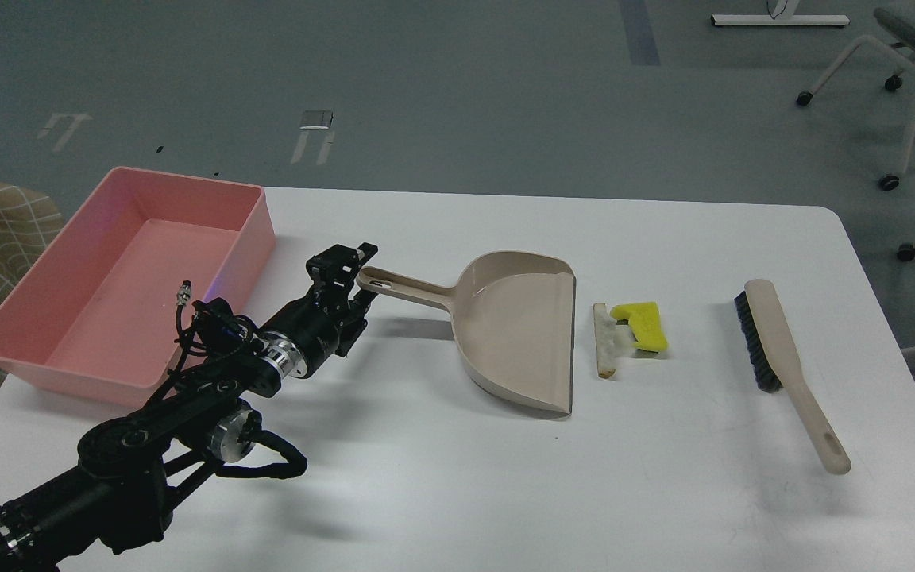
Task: Sweep and dump garbage into bin
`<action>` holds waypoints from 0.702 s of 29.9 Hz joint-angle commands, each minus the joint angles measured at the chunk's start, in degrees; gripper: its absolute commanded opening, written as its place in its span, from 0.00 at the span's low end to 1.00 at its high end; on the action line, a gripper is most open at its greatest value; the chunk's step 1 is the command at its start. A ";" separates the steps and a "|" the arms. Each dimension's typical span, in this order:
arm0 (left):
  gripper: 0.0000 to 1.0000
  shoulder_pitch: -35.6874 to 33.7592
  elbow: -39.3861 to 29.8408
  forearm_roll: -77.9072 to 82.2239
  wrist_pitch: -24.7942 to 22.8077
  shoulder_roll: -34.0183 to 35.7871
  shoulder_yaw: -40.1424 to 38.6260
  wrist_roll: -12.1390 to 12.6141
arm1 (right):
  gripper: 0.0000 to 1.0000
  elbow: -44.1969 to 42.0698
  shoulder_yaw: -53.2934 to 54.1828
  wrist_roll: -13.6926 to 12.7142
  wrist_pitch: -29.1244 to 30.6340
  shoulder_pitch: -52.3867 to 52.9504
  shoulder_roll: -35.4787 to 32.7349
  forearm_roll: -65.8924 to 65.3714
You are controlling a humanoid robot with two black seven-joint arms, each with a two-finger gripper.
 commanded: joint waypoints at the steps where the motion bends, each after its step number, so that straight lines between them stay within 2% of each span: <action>1: 0.65 -0.47 1.51 0.00 -0.15 -0.52 0.09 -0.39 | 1.00 0.00 0.04 0.00 0.00 0.00 0.10 0.04; 5: 0.66 -0.56 3.01 0.00 -0.24 -1.49 -0.09 -0.48 | 1.00 0.00 0.04 0.00 0.00 0.00 0.18 0.04; 7: 0.69 -0.91 3.80 0.00 -0.24 -2.36 0.00 -0.48 | 1.00 0.08 0.04 0.00 0.00 0.00 0.36 0.04; 12: 0.69 -1.00 4.33 -0.08 -0.24 -2.81 -0.35 -0.74 | 1.00 0.08 0.04 0.00 0.00 0.00 0.36 0.04; 17: 0.63 -1.35 4.51 -0.08 0.11 -3.42 0.09 -2.85 | 1.00 0.08 0.65 0.00 0.00 -0.17 0.45 0.04; 19: 0.56 -1.44 5.03 0.00 0.11 -3.77 0.18 -3.03 | 1.00 0.08 0.65 0.00 0.00 -0.26 0.45 0.04; 21: 0.44 -1.35 5.30 0.00 0.11 -4.12 0.35 -3.99 | 1.00 0.08 0.65 0.00 0.00 -0.26 0.45 0.04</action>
